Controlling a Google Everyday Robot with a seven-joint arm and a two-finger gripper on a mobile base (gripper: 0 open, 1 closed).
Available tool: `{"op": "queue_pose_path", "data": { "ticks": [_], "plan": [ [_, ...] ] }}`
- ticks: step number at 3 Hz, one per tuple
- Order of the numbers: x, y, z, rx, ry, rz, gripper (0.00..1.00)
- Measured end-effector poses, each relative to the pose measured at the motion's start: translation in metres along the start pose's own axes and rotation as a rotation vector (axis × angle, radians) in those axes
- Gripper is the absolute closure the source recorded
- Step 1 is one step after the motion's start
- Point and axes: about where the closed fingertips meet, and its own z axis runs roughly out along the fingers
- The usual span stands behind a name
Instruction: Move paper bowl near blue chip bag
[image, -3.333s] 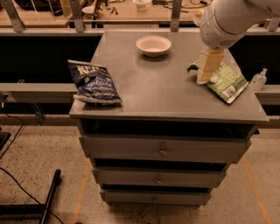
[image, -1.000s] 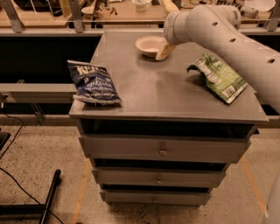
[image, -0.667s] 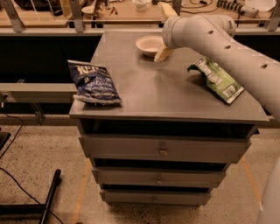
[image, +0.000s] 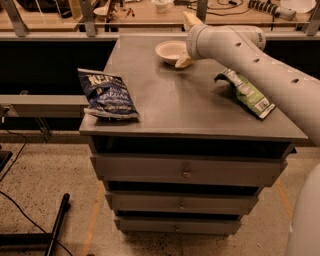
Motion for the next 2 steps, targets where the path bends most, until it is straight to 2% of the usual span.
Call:
{"op": "queue_pose_path", "data": {
  "ticks": [2],
  "plan": [
    [0.0094,0.0077,0.0074,-0.014,0.024,-0.030,0.63]
  ]
}}
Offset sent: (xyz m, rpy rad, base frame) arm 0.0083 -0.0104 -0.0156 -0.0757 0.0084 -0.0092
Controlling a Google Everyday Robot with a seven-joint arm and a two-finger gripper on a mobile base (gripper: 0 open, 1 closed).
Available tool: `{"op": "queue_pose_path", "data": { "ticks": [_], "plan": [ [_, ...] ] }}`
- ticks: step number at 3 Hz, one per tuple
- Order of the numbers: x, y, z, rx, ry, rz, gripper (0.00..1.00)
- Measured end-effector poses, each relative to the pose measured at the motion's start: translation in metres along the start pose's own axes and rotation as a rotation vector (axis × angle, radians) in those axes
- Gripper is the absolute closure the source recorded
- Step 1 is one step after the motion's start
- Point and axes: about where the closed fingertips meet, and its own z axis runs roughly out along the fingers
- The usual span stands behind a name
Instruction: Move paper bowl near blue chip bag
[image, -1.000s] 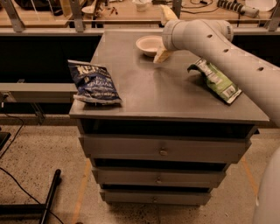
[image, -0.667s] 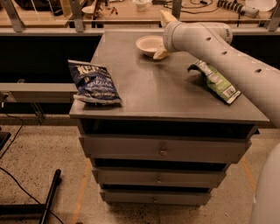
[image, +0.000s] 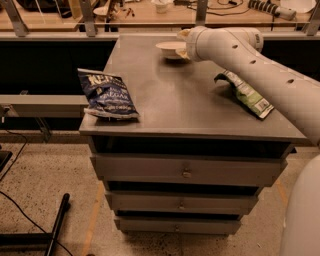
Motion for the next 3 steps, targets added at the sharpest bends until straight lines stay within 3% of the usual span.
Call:
{"op": "queue_pose_path", "data": {
  "ticks": [1,3],
  "plan": [
    [-0.0008,0.0054,0.0025,-0.025,-0.006,-0.024,0.66],
    [-0.0054,0.0124,0.0055,-0.069,-0.030,-0.071,0.18]
  ]
}}
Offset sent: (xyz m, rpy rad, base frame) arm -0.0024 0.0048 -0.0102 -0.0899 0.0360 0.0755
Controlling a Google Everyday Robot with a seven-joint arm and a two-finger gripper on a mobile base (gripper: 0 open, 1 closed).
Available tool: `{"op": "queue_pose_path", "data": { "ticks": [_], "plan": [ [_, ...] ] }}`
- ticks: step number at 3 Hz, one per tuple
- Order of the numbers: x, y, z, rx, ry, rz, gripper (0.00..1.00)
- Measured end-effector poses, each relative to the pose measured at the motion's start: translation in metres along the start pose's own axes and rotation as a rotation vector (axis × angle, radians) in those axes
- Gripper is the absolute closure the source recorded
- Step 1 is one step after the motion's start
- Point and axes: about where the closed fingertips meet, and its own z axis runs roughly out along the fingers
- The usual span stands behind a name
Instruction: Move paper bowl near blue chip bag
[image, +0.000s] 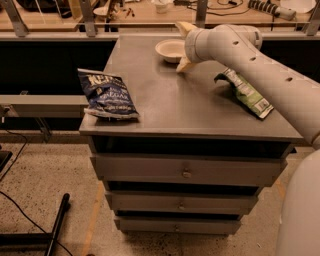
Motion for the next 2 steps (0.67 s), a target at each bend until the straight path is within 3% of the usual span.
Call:
{"op": "queue_pose_path", "data": {
  "ticks": [1,2],
  "plan": [
    [0.0010,0.0018,0.0015,-0.009,0.002,-0.013,0.00],
    [0.0043,0.0038,0.0043,-0.016,0.013,-0.024,0.25]
  ]
}}
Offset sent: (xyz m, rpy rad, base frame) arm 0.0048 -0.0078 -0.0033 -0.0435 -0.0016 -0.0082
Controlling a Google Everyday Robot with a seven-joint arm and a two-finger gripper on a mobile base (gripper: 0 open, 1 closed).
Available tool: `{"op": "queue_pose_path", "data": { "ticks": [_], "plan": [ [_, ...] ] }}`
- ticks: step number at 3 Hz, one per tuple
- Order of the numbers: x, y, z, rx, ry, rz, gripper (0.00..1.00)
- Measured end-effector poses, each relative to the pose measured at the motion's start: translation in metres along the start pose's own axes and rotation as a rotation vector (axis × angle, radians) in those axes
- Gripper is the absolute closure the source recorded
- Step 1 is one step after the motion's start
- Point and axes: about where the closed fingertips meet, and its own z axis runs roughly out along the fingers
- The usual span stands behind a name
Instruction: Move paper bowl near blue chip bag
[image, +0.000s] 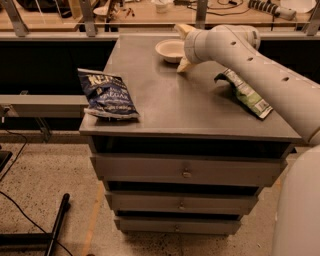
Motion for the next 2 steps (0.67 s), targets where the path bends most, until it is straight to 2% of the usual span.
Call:
{"op": "queue_pose_path", "data": {
  "ticks": [1,2],
  "plan": [
    [0.0026,0.0012,0.0012,-0.004,0.009,-0.005,0.48],
    [0.0093,0.0042,0.0032,-0.014,0.027,-0.002,0.64]
  ]
}}
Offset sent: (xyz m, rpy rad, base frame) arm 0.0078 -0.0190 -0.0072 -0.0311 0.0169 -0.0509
